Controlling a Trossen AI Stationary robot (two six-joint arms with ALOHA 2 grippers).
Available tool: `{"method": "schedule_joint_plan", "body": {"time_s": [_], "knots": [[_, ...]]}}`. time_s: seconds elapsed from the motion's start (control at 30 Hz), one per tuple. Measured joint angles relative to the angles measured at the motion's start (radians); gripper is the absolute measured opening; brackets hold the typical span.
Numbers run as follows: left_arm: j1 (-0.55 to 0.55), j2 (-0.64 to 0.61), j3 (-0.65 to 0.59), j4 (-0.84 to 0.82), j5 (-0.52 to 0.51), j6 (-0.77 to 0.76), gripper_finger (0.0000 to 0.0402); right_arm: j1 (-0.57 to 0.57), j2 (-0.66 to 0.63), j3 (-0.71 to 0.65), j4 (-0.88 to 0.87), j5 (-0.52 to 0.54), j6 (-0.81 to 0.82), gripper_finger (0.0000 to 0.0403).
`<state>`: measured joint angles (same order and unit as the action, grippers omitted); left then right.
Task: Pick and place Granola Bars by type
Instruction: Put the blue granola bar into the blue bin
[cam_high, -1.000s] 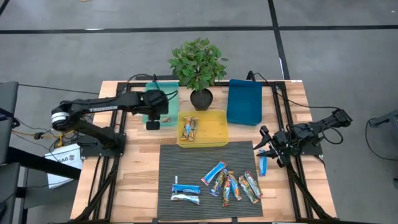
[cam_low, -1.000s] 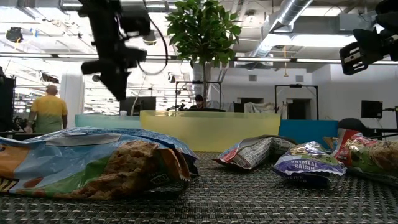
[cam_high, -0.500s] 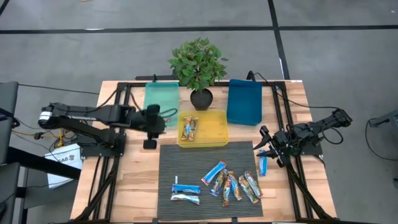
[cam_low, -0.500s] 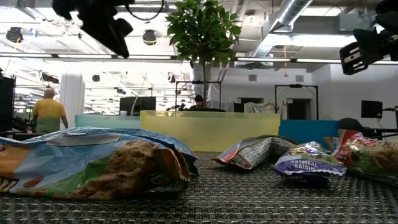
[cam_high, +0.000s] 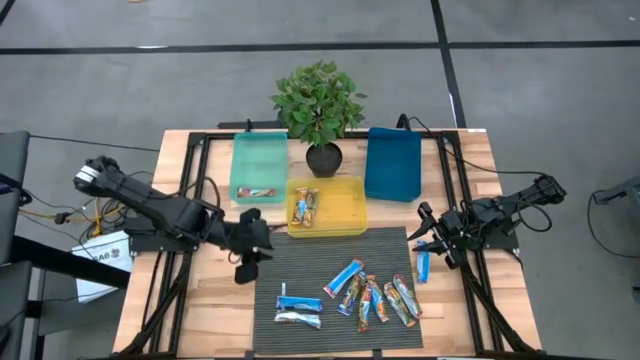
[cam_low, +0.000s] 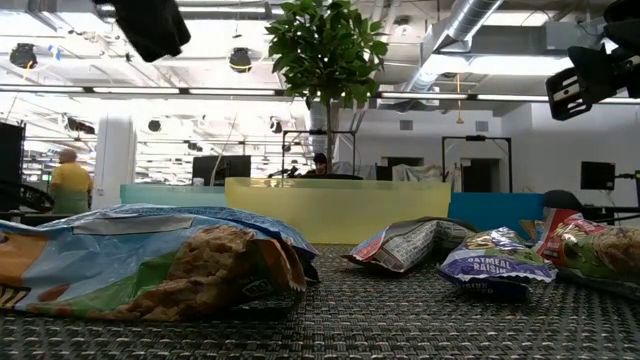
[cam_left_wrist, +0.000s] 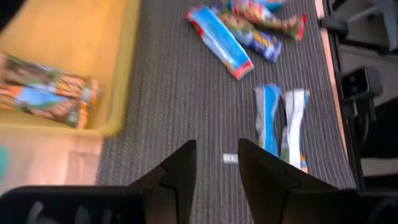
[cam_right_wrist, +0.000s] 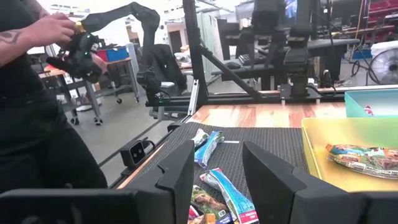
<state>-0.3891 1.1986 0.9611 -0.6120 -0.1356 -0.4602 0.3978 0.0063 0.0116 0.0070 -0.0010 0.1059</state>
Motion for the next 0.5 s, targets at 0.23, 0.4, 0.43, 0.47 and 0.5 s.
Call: {"method": "schedule_joint_plan", "body": {"time_s": [0.23, 0.4, 0.43, 0.47, 0.5], "knots": [[-0.059, 0.031, 0.000, 0.000, -0.002, 0.038, 0.0112, 0.000, 0.000, 0.000, 0.000, 0.000, 0.000, 0.0130], [-0.101, 0.032, 0.000, 0.002, -0.003, 0.121, 0.0112, 0.000, 0.000, 0.000, 0.000, 0.000, 0.000, 0.0130], [-0.111, 0.041, 0.000, 0.004, -0.006, 0.138, 0.0112, 0.000, 0.000, 0.000, 0.000, 0.000, 0.000, 0.0130], [-0.121, 0.054, 0.000, 0.007, -0.005, 0.155, 0.0112, 0.000, 0.000, 0.000, 0.000, 0.000, 0.000, 0.0130], [-0.135, 0.070, 0.000, 0.006, -0.004, 0.165, 0.0112, 0.000, 0.000, 0.000, 0.000, 0.000, 0.000, 0.0130]]}}
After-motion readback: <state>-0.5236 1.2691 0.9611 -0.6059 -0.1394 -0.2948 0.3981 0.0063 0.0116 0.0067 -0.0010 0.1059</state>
